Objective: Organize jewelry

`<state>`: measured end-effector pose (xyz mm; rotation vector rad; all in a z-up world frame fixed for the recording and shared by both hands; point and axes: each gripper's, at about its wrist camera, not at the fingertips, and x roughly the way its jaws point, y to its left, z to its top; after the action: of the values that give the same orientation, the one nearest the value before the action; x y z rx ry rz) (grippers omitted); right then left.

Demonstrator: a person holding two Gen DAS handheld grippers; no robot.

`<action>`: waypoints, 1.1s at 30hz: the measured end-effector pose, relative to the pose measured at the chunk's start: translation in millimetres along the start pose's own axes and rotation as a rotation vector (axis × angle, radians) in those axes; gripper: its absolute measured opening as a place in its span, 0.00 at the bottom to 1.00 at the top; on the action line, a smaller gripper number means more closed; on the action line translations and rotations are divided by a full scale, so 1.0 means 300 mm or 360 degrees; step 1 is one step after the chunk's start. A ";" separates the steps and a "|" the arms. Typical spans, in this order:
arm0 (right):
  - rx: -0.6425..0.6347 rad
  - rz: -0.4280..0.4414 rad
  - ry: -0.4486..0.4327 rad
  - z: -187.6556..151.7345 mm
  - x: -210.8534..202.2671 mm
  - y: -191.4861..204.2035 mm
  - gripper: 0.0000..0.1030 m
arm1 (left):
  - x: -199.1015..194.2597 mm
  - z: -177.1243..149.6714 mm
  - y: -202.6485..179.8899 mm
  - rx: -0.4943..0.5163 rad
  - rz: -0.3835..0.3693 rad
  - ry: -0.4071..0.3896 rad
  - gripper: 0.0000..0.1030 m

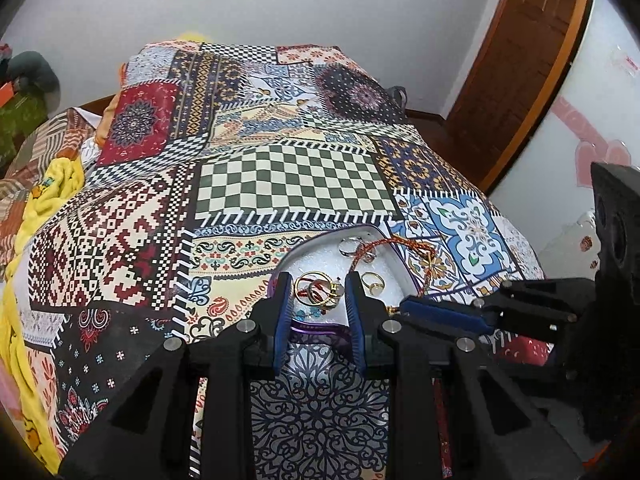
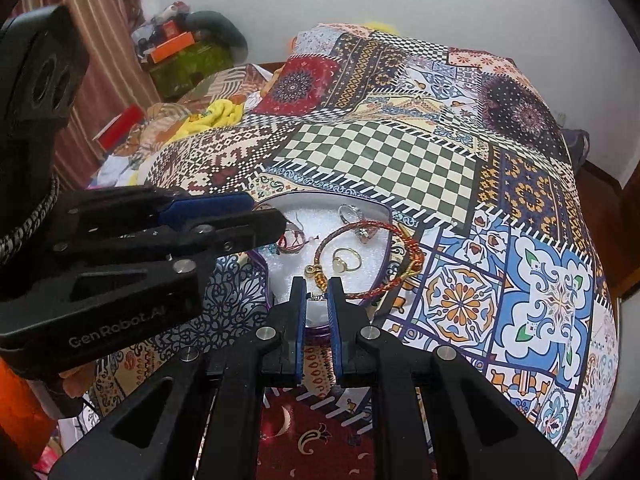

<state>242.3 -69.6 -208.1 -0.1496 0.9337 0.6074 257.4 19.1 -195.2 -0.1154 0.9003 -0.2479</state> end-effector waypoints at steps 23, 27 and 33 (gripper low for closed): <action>-0.0089 -0.0146 -0.0126 0.031 -0.127 0.051 0.19 | -0.263 0.011 -0.030 0.0004 0.0077 -0.0225 0.26; -0.0074 -0.0167 -0.0230 0.041 -0.226 0.061 0.19 | -0.362 0.007 -0.067 0.0039 0.0119 -0.0328 0.26; -0.0056 -0.0248 -0.0479 0.040 -0.434 0.095 0.19 | -0.574 -0.005 -0.147 0.0098 0.0175 -0.0551 0.26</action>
<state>177.5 -97.0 -94.1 -0.1562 0.6141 0.4858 146.5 21.4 -56.3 -0.0488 0.5524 -0.1469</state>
